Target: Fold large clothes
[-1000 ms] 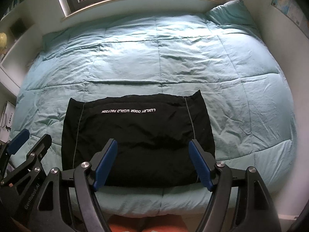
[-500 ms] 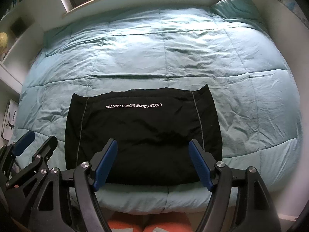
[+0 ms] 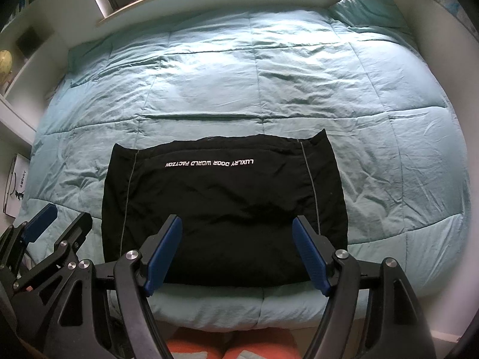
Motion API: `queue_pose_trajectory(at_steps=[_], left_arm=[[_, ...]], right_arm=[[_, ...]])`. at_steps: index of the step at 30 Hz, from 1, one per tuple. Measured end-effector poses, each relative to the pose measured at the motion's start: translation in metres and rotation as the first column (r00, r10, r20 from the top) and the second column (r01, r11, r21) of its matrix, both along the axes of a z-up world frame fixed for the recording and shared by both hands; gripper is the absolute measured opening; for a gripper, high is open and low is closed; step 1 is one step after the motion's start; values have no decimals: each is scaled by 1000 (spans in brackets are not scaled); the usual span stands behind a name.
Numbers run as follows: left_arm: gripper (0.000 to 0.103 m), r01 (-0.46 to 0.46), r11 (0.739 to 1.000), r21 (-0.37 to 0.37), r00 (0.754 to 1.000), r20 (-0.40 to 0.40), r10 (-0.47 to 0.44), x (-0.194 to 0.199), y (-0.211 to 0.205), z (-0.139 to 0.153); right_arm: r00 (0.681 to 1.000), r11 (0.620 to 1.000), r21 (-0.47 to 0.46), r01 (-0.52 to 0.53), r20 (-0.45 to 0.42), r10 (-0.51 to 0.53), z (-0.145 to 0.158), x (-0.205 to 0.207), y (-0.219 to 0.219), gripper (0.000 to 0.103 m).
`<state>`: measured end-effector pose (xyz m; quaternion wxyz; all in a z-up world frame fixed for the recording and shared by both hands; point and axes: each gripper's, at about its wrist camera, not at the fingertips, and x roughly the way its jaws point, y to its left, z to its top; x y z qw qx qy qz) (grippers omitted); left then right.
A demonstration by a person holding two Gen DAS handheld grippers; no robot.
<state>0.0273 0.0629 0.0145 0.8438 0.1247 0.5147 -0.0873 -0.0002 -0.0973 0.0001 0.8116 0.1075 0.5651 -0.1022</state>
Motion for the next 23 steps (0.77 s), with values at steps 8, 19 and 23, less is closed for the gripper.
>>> queue_pose_trajectory(at_steps=[8,19,23], left_arm=[[58,3,1000,8,1000,-7,-3,2,2,-3],[58,-32,999,-19,999,35,33,6,13,-2],[58,-56,998,-26,996,65,58,12,23,3]], right_arm=[[1000,1000,4,-1,-4,1,-2,1,5,78],[1000,1000,-2,-16,-12,16,-6,1,11,77],[1000,1000,-10,-17,-14,16,-6,2,9,78]])
